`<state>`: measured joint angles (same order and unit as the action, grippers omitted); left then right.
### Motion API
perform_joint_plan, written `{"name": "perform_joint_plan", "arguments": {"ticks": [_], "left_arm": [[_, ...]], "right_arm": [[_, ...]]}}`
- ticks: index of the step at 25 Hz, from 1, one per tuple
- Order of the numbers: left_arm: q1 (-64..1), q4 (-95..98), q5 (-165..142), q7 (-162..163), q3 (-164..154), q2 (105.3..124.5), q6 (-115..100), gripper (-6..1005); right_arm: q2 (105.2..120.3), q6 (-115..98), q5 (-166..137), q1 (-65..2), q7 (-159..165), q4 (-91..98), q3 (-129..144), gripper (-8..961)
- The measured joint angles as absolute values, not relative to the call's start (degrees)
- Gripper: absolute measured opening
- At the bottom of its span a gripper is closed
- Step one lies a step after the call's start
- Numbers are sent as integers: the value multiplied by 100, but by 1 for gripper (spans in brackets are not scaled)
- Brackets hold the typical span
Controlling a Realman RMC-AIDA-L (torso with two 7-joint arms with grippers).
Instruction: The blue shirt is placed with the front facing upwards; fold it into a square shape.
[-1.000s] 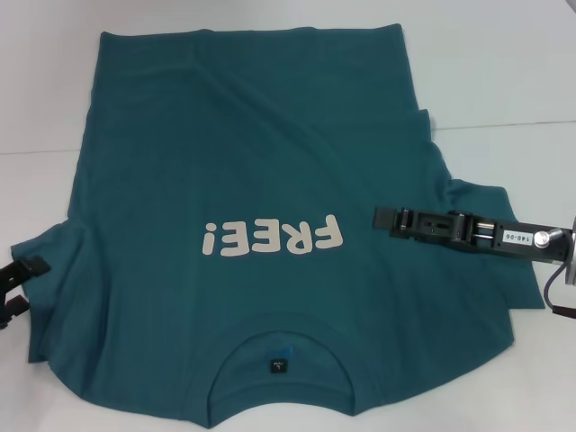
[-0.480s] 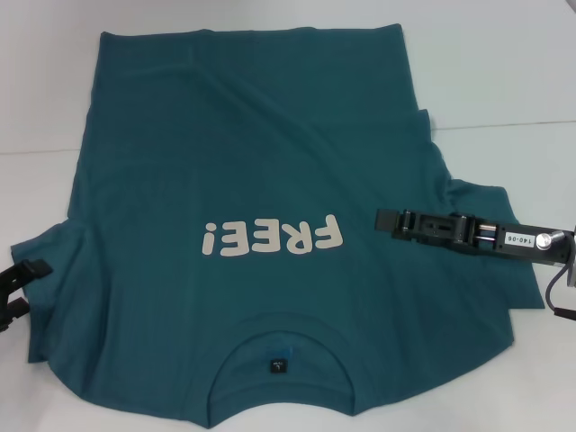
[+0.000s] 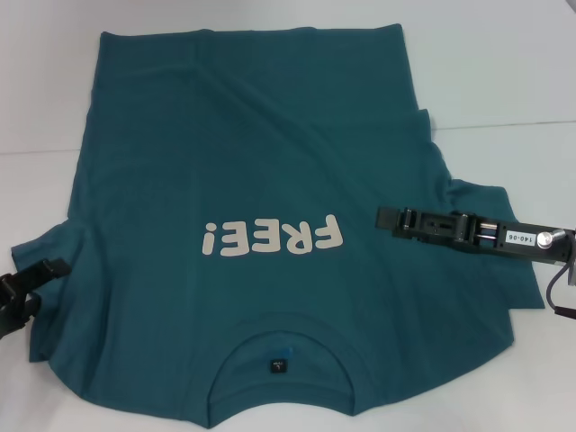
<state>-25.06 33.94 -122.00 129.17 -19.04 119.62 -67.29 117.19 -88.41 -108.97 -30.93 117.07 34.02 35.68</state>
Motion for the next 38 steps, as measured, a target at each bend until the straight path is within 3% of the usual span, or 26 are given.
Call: {"name": "perform_joint_plan", "arguments": {"ticks": [38], "left_arm": [[-2680, 3393, -12324, 13261, -1947, 11895, -6759, 867]], "right_arm": [[11707, -8857, -10883, -3025, 11698, 3401, 3559, 916]]}}
